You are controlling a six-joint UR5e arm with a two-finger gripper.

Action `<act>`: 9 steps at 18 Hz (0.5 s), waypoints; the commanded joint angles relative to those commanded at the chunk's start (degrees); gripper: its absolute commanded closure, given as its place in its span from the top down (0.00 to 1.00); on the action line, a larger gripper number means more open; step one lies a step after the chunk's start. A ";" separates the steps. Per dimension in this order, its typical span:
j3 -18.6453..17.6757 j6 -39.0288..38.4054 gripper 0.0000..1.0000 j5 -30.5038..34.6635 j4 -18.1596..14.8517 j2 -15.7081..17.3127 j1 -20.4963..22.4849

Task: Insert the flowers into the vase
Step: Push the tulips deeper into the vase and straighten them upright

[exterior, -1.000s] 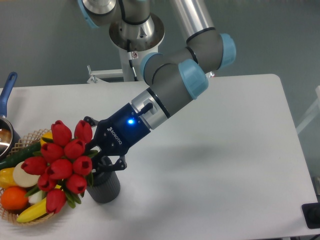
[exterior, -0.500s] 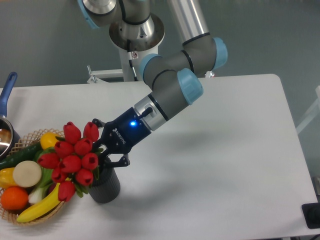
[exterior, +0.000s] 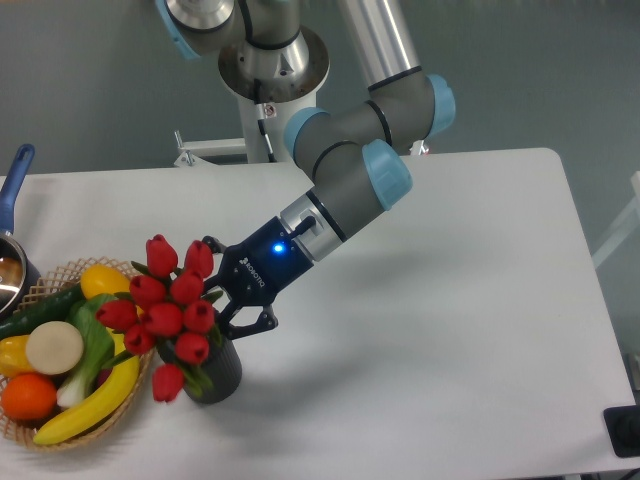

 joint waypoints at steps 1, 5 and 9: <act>-0.17 0.00 0.53 0.17 0.00 0.00 0.00; -2.19 1.66 0.55 1.49 0.00 0.17 0.61; -4.65 5.62 0.75 1.93 -0.17 2.45 3.07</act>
